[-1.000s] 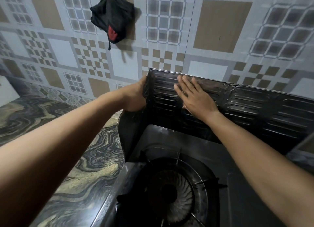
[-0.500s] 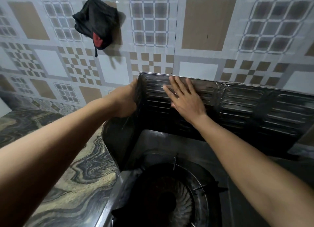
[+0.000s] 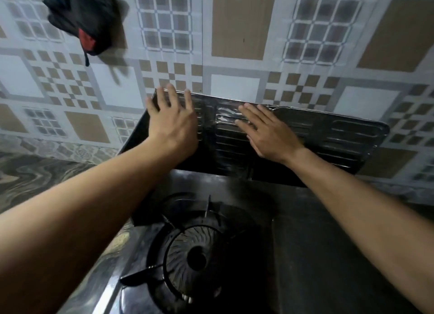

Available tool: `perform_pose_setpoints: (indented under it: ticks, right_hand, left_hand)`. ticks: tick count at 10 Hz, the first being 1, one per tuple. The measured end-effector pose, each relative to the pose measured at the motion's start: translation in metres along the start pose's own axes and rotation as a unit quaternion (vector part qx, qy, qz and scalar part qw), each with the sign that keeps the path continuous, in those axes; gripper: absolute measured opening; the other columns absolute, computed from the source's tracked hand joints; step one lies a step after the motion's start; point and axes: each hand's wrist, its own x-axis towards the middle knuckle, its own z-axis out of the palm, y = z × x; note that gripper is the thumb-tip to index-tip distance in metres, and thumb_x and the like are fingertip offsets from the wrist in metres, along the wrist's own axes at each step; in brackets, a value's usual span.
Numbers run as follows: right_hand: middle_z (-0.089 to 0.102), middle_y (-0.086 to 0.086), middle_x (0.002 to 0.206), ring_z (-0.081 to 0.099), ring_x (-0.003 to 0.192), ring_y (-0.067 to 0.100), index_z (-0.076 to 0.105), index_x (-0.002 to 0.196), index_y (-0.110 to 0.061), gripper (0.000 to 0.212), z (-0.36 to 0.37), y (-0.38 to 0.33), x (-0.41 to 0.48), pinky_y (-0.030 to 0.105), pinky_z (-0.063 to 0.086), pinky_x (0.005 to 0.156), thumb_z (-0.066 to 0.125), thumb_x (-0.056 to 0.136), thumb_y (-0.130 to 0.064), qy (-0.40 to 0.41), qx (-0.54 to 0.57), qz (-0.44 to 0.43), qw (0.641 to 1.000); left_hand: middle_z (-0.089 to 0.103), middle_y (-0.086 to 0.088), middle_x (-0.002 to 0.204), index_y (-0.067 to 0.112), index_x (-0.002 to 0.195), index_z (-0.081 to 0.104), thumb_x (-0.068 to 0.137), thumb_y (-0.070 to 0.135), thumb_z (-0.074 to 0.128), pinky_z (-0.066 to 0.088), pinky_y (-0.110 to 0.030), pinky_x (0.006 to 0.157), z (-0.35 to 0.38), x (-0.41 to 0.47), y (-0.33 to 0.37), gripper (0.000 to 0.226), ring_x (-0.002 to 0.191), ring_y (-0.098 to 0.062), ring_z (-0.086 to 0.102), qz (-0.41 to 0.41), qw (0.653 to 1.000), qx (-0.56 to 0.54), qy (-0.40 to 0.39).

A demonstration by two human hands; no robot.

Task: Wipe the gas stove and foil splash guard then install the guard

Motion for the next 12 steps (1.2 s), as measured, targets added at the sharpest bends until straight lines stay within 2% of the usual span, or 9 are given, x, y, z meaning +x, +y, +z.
perform_pose_setpoints:
  ticks: [1, 2, 3, 5, 6, 7, 8, 10, 12]
  right_hand:
    - [0.037, 0.024, 0.153, 0.036, 0.139, 0.04, 0.048, 0.141, -0.004, 0.06, -0.011, 0.023, -0.03, 0.05, 0.026, 0.114, 0.063, 0.084, -0.014, -0.053, -0.056, 0.038, 0.996]
    - [0.01, 0.019, 0.163, 0.014, 0.149, 0.04, 0.023, 0.155, -0.009, 0.072, -0.01, 0.041, -0.05, 0.054, 0.015, 0.12, 0.053, 0.09, -0.018, -0.119, -0.077, 0.061, 0.988]
    - [-0.015, 0.015, 0.161, -0.005, 0.15, 0.038, 0.003, 0.158, -0.013, 0.069, -0.005, 0.048, -0.052, 0.054, 0.003, 0.121, 0.026, 0.093, -0.007, -0.156, -0.065, 0.05, 0.984]
    - [0.0, 0.021, 0.163, 0.003, 0.15, 0.039, 0.009, 0.157, -0.008, 0.057, 0.026, 0.047, -0.076, 0.06, 0.014, 0.118, 0.016, 0.101, -0.004, -0.069, -0.096, 0.057, 0.991]
    - [0.005, 0.019, 0.164, 0.006, 0.151, 0.036, 0.01, 0.158, -0.01, 0.055, 0.04, 0.046, -0.086, 0.06, 0.015, 0.118, 0.024, 0.105, -0.014, -0.055, -0.084, 0.079, 0.992]
    - [-0.006, 0.016, 0.164, -0.004, 0.152, 0.033, 0.001, 0.158, -0.015, 0.087, 0.05, 0.05, -0.087, 0.057, 0.008, 0.12, 0.051, 0.095, -0.05, -0.09, -0.083, 0.08, 0.989]
    - [-0.011, 0.012, 0.163, -0.006, 0.151, 0.03, -0.001, 0.158, -0.02, 0.099, 0.059, 0.053, -0.087, 0.055, 0.007, 0.12, 0.056, 0.088, -0.06, -0.079, -0.1, 0.083, 0.988]
    - [-0.012, 0.011, 0.163, -0.009, 0.15, 0.029, 0.001, 0.158, -0.022, 0.096, 0.063, 0.051, -0.087, 0.055, 0.009, 0.119, 0.055, 0.089, -0.059, -0.077, -0.119, 0.085, 0.986]
    - [-0.005, 0.014, 0.165, -0.004, 0.152, 0.03, 0.008, 0.158, -0.016, 0.082, 0.025, 0.034, -0.08, 0.056, 0.011, 0.12, 0.056, 0.093, -0.03, -0.12, -0.022, 0.131, 0.984]
  left_hand:
    - [-0.009, -0.024, 0.163, 0.018, 0.158, -0.003, 0.09, 0.028, 0.059, 0.01, -0.061, 0.118, 0.026, 0.007, 0.049, 0.092, 0.15, -0.043, -0.003, 0.107, 0.991, -0.055, -0.056]
    - [-0.028, -0.024, 0.158, 0.026, 0.156, -0.015, 0.095, 0.04, 0.051, 0.003, -0.061, 0.117, 0.066, 0.02, 0.08, 0.091, 0.148, -0.04, -0.02, 0.209, 0.974, -0.013, -0.084]
    - [-0.042, -0.024, 0.15, 0.028, 0.152, -0.026, 0.097, 0.048, 0.042, -0.009, -0.063, 0.114, 0.094, 0.036, 0.09, 0.09, 0.14, -0.042, -0.036, 0.219, 0.975, 0.037, -0.021]
    - [-0.05, -0.019, 0.147, 0.027, 0.145, -0.039, 0.096, 0.051, 0.041, -0.014, -0.067, 0.112, 0.116, 0.054, 0.084, 0.096, 0.138, -0.04, -0.04, 0.171, 0.98, 0.078, 0.066]
    - [-0.046, -0.019, 0.15, 0.028, 0.148, -0.034, 0.094, 0.047, 0.047, -0.013, -0.065, 0.114, 0.123, 0.054, 0.087, 0.098, 0.141, -0.04, -0.036, 0.156, 0.978, 0.088, 0.109]
    - [-0.041, -0.018, 0.153, 0.029, 0.15, -0.03, 0.096, 0.049, 0.043, -0.014, -0.06, 0.116, 0.123, 0.061, 0.084, 0.094, 0.143, -0.038, -0.033, 0.169, 0.972, 0.075, 0.146]
    - [-0.044, -0.018, 0.151, 0.03, 0.148, -0.034, 0.096, 0.057, 0.036, -0.015, -0.059, 0.117, 0.123, 0.076, 0.084, 0.091, 0.14, -0.039, -0.038, 0.183, 0.971, 0.073, 0.134]
    - [-0.065, -0.017, 0.128, 0.032, 0.136, -0.048, 0.094, 0.067, 0.026, -0.031, -0.061, 0.102, 0.129, 0.093, 0.094, 0.091, 0.121, -0.039, -0.055, 0.155, 0.982, 0.079, 0.073]
    - [-0.052, -0.023, 0.142, 0.027, 0.146, -0.037, 0.096, 0.038, 0.043, -0.015, -0.066, 0.112, 0.108, 0.065, 0.1, 0.095, 0.134, -0.045, -0.043, 0.144, 0.983, 0.083, 0.076]
